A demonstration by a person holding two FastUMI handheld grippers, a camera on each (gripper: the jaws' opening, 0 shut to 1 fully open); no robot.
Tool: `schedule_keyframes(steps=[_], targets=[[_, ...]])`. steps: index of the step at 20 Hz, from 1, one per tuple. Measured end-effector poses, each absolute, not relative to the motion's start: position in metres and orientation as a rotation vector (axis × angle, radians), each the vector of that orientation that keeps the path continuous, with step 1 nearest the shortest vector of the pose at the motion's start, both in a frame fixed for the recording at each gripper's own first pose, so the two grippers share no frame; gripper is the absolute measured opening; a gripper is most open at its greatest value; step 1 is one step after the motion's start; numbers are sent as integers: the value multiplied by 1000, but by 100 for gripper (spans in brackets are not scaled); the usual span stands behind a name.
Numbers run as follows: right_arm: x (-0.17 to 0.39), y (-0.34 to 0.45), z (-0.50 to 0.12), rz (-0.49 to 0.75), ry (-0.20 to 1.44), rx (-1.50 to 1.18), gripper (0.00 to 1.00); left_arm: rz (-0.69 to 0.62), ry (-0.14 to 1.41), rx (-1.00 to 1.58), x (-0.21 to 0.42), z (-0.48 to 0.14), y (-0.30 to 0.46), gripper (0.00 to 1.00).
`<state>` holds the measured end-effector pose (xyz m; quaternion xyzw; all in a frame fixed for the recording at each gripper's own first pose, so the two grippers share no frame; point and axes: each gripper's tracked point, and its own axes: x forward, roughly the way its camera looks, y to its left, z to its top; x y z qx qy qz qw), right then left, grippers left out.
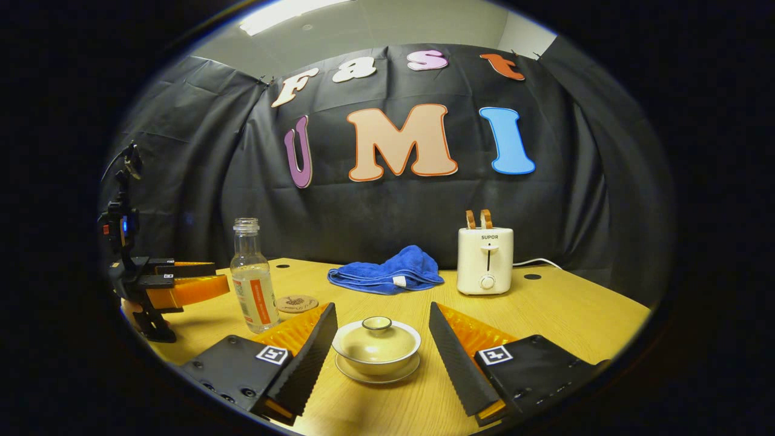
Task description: Open the teacup lid with one hand, grasp the water bottle and pour water into the teacup with the other hand; after pouring, place the water bottle on the coaster and then close the teacup lid.
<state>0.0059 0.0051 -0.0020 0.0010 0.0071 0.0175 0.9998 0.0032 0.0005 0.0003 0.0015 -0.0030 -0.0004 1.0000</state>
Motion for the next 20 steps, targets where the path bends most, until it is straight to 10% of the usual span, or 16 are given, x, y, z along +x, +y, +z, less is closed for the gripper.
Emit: schedule_keyframes(steps=[14, 17, 20], targets=[[43, 13, -28, 19, 171, -20, 94, -1, -4, 3, 2, 0, 2, 95], [46, 11, -28, 7, 180, -14, 55, -1, -4, 4, 2, 0, 2, 95], [49, 13, -28, 17, 175, -18, 42, -1, -5, 4, 2, 0, 2, 95]])
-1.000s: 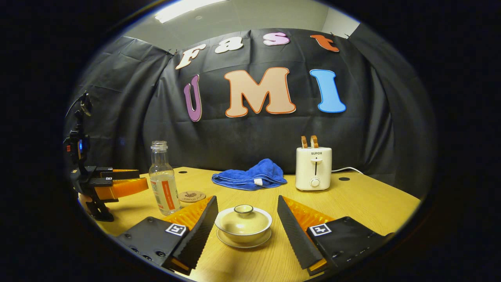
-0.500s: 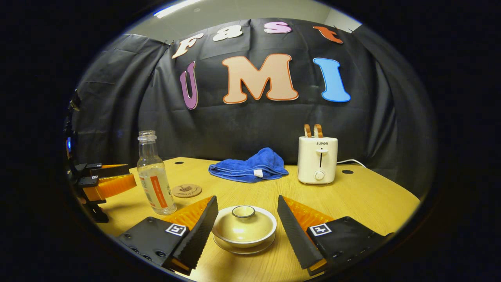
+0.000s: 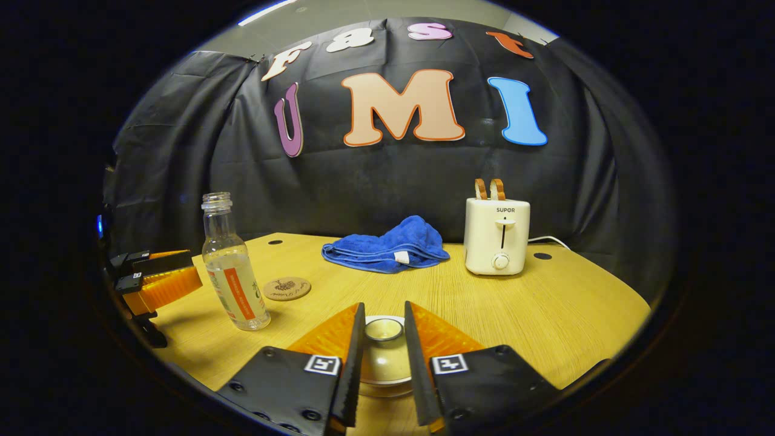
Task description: Open the teacup lid with one hand, grasp the water bottle and pour water into the teacup with the other hand; after pouring, place the water bottle on the coaster and then close the teacup lid.
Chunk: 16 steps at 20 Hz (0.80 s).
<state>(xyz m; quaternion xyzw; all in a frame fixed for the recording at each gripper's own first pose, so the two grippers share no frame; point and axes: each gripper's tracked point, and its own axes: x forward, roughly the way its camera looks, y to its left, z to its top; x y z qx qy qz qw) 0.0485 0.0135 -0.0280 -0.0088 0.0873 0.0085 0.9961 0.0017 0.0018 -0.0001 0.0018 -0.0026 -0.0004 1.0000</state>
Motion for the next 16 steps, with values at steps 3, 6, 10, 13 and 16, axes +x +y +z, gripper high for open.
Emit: schedule_keyframes(steps=[3, 6, 10, 13, 16], targets=[[50, 16, -28, 23, 174, -24, 34, -1, -4, 3, 2, -1, 1, 95], [47, 16, -27, 32, 166, -23, 34, -1, -4, 3, 1, 0, 2, 95], [45, 15, -19, 35, 121, -7, 34, -7, -3, 3, 2, 0, 0, 95], [41, 15, -13, 45, 78, -10, 34, -48, -1, 3, 5, -2, -7, 94], [38, 12, -9, 39, 53, -5, 34, -84, -2, 2, 9, -1, -14, 95]])
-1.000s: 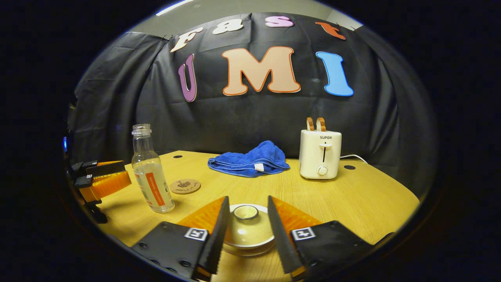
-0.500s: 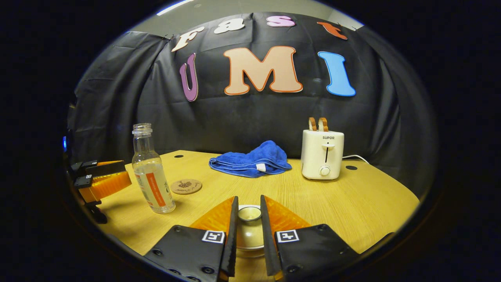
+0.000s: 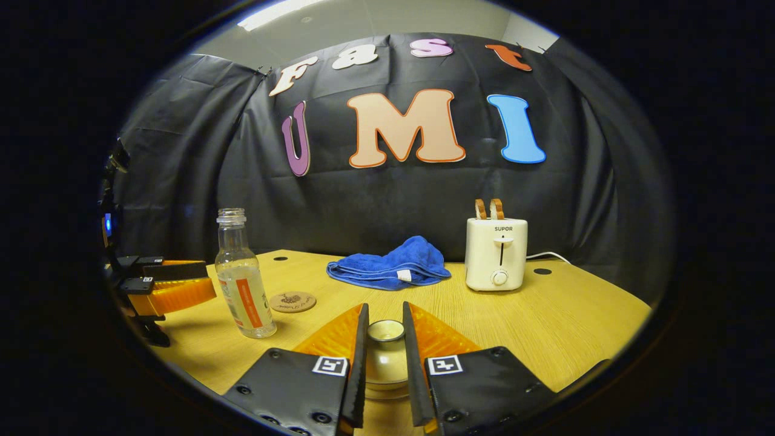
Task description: Open the teacup lid with one hand, grasp the water bottle and pour water into the teacup with the other hand; after pouring, place the water bottle on the coaster and then close the teacup lid.
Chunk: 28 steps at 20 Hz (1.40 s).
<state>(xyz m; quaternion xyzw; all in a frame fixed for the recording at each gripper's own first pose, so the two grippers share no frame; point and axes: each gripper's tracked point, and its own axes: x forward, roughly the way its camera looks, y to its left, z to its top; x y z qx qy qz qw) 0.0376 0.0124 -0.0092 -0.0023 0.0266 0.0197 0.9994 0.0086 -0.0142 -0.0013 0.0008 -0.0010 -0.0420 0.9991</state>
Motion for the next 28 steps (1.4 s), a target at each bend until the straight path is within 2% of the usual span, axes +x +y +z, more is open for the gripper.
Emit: schedule_keyframes(steps=[12, 20, 22, 23, 28], targets=[[15, -22, -1, -28, 4, -2, 33, -136, 39, 7, 58, -8, -24, 95], [-2, -38, 1, -37, 1, -3, 33, -174, 156, 43, 81, -29, -36, 94], [-5, -41, 1, -38, 2, -3, 34, -163, 175, 51, 84, -29, -31, 84], [-7, -44, 1, -40, 2, -3, 34, -162, 171, 52, 84, -28, -32, 76], [-13, -55, 3, -62, -2, -4, 33, -167, 175, 55, 84, -27, -33, 73]])
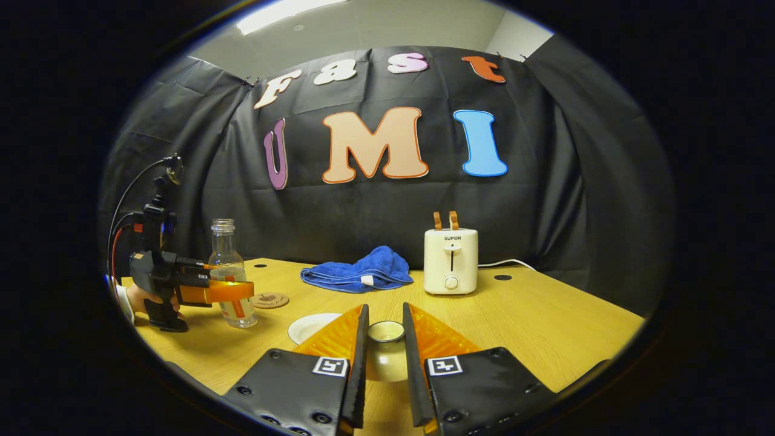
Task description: Open the teacup lid with one hand, grasp the water bottle and pour water into the teacup with the other hand; after pouring, place the water bottle on the coaster and then close the teacup lid.
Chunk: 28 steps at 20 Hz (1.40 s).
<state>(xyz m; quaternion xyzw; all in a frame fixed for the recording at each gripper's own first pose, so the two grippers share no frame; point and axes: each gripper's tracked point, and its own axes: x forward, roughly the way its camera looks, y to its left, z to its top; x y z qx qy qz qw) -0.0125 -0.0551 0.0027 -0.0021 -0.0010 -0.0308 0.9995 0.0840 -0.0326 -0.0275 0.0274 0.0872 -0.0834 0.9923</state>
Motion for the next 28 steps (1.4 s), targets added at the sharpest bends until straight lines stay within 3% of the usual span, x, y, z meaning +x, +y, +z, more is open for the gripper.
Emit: schedule_keyframes(steps=[8, 13, 17, 22, 28], targets=[[-14, -57, 2, -72, -2, -4, 34, -105, 170, 231, 84, -25, -28, 67], [-13, -58, 2, -75, -1, -4, 34, -39, 195, 455, 93, -12, -7, 65], [-14, -59, 3, -76, -1, -4, 34, -7, 122, 756, 100, 20, -1, 65], [-14, -58, 2, -76, -1, -4, 33, -57, 88, 1066, 98, 29, -20, 65], [-13, -58, 1, -77, -1, -4, 34, -116, 91, 1195, 102, 20, -43, 65]])
